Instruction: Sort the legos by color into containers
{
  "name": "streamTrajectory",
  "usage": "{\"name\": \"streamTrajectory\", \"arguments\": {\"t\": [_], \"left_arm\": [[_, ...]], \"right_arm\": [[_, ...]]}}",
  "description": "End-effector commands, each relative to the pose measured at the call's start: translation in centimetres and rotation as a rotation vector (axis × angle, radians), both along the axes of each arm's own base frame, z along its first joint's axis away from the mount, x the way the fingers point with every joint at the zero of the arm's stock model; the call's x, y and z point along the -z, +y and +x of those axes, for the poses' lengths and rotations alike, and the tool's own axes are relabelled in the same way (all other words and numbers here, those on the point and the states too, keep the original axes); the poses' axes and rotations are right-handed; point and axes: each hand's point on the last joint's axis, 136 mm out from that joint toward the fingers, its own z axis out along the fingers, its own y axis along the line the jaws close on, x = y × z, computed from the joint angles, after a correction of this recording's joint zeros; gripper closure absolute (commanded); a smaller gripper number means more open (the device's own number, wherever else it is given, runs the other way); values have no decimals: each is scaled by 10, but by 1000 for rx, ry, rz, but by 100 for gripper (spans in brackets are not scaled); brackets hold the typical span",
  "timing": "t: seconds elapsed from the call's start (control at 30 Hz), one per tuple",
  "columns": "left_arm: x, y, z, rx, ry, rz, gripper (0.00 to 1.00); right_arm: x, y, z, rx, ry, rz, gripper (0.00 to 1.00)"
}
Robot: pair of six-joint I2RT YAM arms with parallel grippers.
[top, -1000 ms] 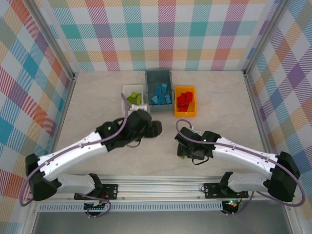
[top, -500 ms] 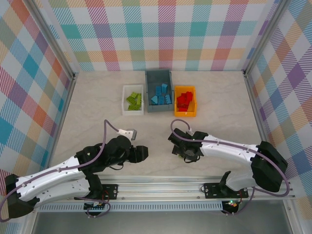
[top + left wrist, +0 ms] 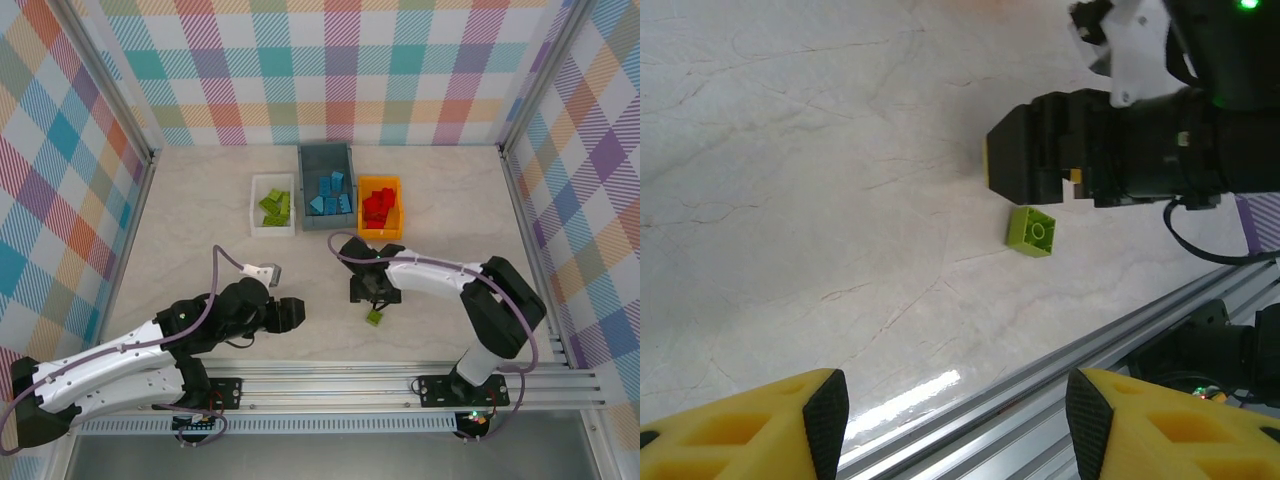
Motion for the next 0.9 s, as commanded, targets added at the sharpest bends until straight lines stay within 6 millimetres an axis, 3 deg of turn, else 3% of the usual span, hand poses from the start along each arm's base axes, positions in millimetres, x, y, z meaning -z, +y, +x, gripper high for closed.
{"name": "streamTrajectory", "arguments": {"t": [0.0,0.17,0.53,0.7,0.87], "left_arm": [[1,-2,0,-1,-10,-17,39],[2,-6,-1,12,-4,-21,39],[4,-14,2,8,0,-35,39],[3,-17,4,7,-1,-36,39],[0,-16,7,-10,-10,-39,40]], "right_arm": [[4,-21,-4,-83,51,-149,25],[8,-21,5,-123,57,-208,30],[15,-24,12,-155,79,-134,52],[9,-19,13,-164,50,-96,65],[-8,-11,18,-173,7,-58,72]]}}
